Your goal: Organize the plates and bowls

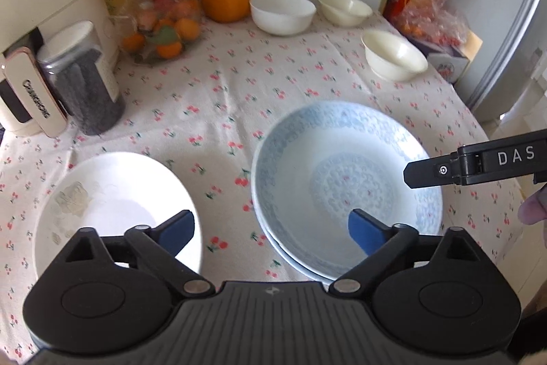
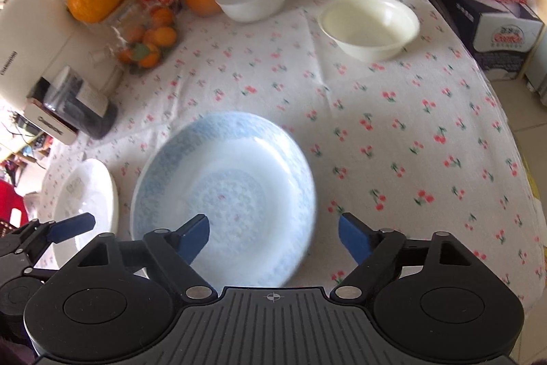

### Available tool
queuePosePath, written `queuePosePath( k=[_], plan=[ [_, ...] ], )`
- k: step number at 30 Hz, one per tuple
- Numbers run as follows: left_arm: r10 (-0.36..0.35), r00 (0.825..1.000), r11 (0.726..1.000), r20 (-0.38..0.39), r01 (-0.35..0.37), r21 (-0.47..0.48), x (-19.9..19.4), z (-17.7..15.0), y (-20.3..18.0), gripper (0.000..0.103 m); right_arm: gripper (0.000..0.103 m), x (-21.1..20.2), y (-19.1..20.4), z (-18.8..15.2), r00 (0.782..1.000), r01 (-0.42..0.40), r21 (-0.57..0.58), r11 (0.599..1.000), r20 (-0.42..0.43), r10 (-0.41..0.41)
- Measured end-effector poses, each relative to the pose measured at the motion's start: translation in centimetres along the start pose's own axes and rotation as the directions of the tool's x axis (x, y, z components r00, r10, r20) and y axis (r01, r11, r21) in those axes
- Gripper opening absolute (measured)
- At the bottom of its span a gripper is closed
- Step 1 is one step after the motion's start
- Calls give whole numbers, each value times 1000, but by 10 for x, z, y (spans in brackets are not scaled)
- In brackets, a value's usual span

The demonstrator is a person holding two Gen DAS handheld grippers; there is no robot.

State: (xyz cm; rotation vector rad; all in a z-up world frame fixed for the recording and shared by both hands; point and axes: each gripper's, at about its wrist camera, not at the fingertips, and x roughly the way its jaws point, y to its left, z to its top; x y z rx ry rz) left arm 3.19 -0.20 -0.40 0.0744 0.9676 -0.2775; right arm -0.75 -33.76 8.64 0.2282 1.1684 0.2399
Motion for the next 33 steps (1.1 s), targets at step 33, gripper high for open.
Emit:
queuePosePath(
  k=[33],
  plan=[
    [99, 986, 995, 137, -96, -29, -10, -39, 162, 94, 87, 21, 136, -52, 936, -253, -432, 866, 118, 333]
  ],
)
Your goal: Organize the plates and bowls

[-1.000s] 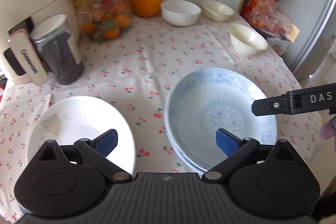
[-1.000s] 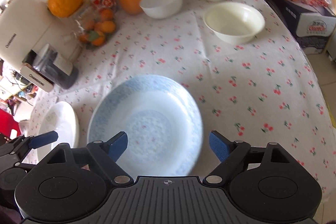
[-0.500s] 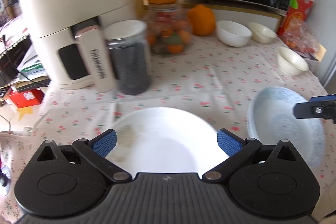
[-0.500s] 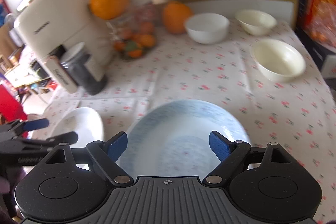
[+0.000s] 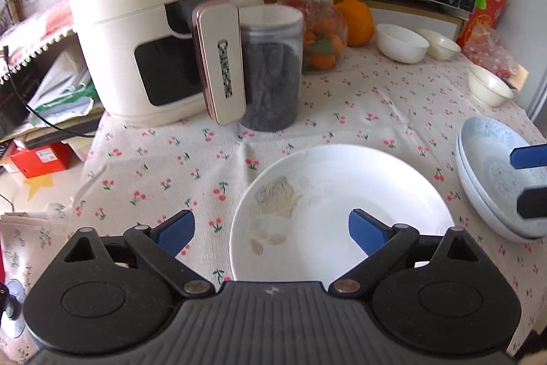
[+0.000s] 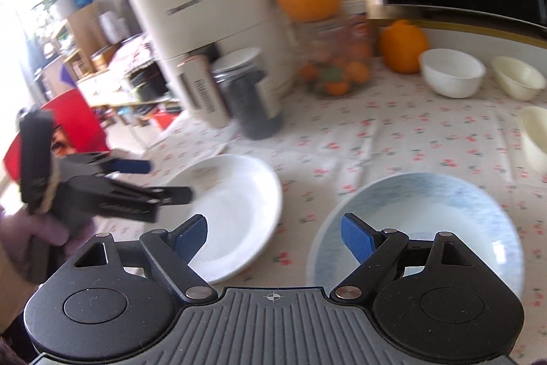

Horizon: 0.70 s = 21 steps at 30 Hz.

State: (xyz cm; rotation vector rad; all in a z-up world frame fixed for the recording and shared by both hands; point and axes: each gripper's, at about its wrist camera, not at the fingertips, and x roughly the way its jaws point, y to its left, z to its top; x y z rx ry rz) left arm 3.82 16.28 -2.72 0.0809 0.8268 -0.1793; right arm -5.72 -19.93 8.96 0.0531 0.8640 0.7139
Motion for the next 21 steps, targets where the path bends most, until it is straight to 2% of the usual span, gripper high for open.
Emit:
queuePosePath(
  k=[8, 13, 21],
  plan=[
    [-48, 998, 998, -47, 46, -31, 10, -11, 11, 78, 88, 24, 24, -23, 986, -109, 26, 994, -122, 112],
    [-63, 996, 997, -60, 60, -53, 12, -14, 15, 69, 88, 39, 29, -33, 979, -109, 56, 992, -168, 117],
    [-90, 994, 994, -64, 85, -70, 16, -15, 19, 51, 88, 57, 27, -37, 981, -91, 121, 988, -161, 110]
  ],
)
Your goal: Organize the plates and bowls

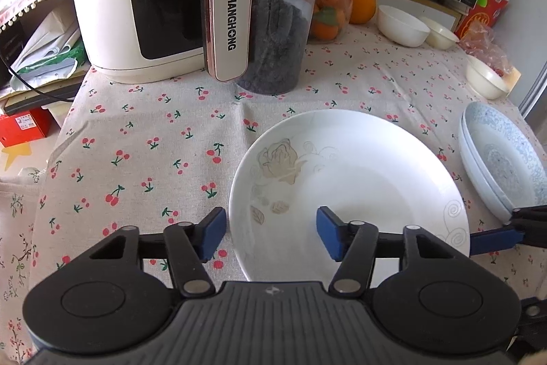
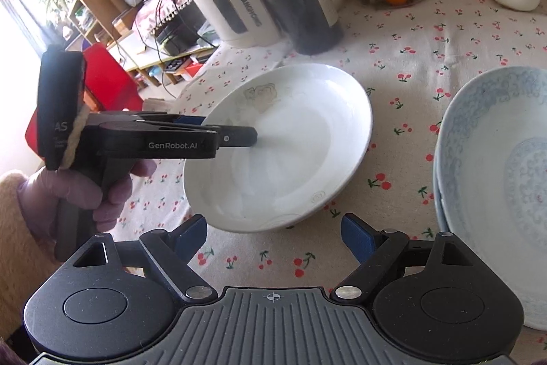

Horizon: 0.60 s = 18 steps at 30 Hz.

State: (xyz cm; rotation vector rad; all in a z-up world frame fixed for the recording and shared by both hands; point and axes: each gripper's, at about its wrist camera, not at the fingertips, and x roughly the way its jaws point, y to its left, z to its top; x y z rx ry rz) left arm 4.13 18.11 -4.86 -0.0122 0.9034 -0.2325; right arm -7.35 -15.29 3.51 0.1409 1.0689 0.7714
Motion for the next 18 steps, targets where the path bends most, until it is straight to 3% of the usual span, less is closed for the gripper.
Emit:
queuePosePath(
  k=[8, 12, 16, 18],
  plan=[
    [-10, 1000, 1000, 4, 10, -10, -1, 1, 3, 42, 86, 9, 5, 2, 999, 35, 6, 999, 41, -35],
    [-10, 1000, 1000, 9, 10, -28, -2, 0, 9, 33, 72, 10, 8, 3, 996, 79, -2, 997, 51, -79],
    [-8, 1000, 999, 15, 8, -49, -4, 0, 13, 28, 45, 9, 7, 4, 987, 147, 0, 989, 61, -147],
    [-8, 1000, 999, 18, 9, -54, -5, 0, 14, 27, 38, 8, 5, 5, 985, 163, 2, 987, 62, -162]
  ],
)
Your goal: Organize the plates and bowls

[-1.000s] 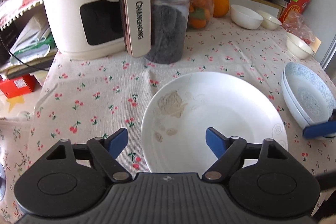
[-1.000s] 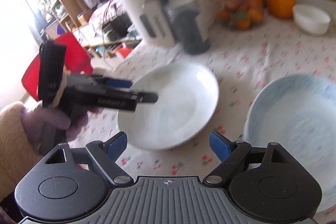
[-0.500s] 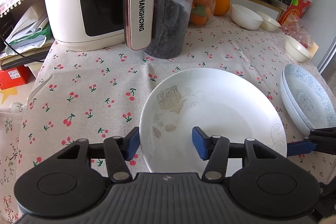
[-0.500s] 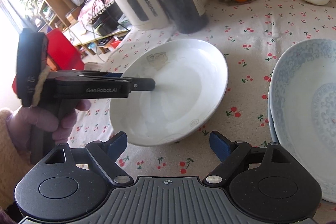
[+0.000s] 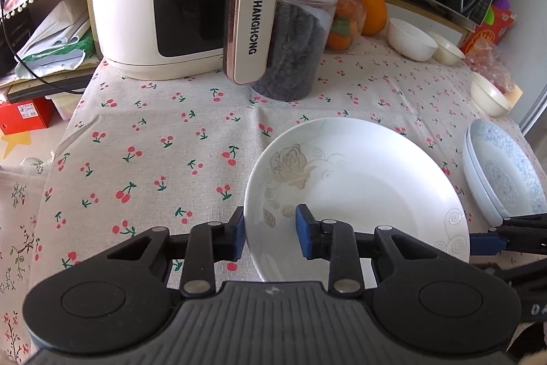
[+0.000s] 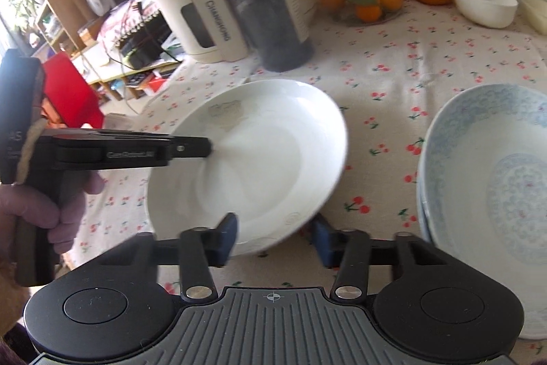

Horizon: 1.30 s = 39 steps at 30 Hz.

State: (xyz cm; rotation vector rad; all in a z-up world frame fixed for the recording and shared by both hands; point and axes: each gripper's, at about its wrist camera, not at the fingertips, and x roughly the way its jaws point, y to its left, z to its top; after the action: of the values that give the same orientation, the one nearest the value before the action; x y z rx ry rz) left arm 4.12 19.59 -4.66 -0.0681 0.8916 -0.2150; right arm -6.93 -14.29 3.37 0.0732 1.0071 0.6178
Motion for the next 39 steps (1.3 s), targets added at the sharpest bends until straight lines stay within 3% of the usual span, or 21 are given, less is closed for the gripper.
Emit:
queuePosePath(
  k=[20, 39],
  plan=[
    [-40, 993, 998, 115, 45, -42, -23, 14, -12, 24, 34, -26, -13, 23, 997, 2, 40, 999, 81, -6],
    [-83, 986, 996, 143, 84, -4, -21, 32, -57, 24, 34, -67, -55, 32, 988, 22, 103, 994, 150, -38]
  ],
)
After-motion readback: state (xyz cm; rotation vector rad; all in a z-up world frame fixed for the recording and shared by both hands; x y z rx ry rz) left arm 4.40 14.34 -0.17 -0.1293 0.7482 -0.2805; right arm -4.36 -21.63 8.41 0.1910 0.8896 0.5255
